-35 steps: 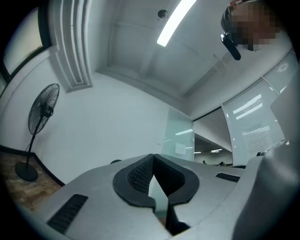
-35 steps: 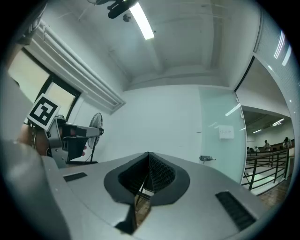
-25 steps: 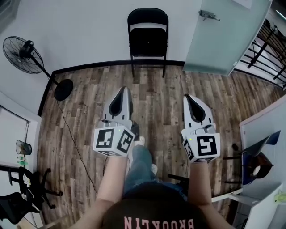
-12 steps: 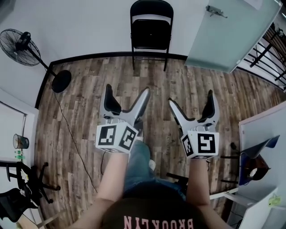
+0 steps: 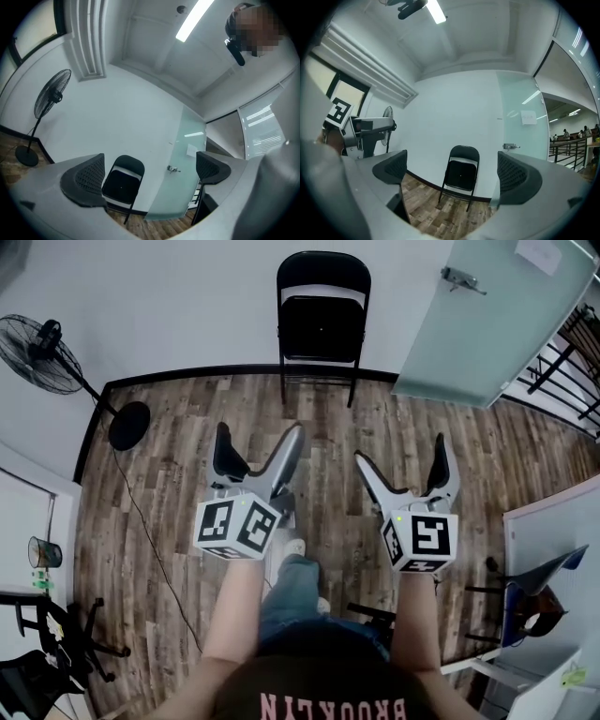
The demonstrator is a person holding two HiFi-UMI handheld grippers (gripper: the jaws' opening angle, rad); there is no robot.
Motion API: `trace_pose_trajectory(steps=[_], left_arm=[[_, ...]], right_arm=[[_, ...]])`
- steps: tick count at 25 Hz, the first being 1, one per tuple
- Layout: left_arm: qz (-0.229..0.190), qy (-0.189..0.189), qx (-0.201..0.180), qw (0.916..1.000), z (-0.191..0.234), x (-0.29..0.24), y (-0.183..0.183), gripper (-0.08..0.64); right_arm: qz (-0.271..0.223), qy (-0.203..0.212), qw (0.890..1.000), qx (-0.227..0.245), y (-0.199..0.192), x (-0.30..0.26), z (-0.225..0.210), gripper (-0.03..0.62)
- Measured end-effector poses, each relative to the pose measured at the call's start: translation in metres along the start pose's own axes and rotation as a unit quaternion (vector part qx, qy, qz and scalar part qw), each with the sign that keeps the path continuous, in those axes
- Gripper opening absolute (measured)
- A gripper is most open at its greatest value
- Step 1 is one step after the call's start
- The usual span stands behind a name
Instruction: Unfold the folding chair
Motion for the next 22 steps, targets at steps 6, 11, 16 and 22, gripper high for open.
trace_pose_trajectory(steps=[6, 11, 16, 22], left_arm=[[-0.009, -0.008, 0.014, 0.9998, 0.052, -0.083, 0.006, 0.572], [-0.019, -0.016, 0.011, 0.9996, 0.085, -0.14, 0.02, 0.571], [-0.018, -0.018, 0.015, 0.9996, 0.108, -0.171, 0.017, 0.571], [-0.001, -0.018, 0.013, 0.9998, 0.122, -0.197, -0.002, 0.571]], right_arm=[[-0.025, -0.003, 1.0, -0.003, 0.027, -0.082, 0.0, 0.574], [-0.04, -0.014, 0.999, -0.005, 0.05, -0.133, -0.003, 0.574], [-0.039, -0.015, 0.999, -0.003, 0.05, -0.168, -0.003, 0.574], [-0.02, -0.014, 1.0, -0.012, 0.033, -0.202, -0.01, 0.572]])
Point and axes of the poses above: the fingertips, and each gripper's own axes: x backward along the fingers, z to its left, y out of its top, the point moved 1 cm from there along x, backward along the fingers, and after that the axes turned 14 degrees about -x, right-handed, at the moved point
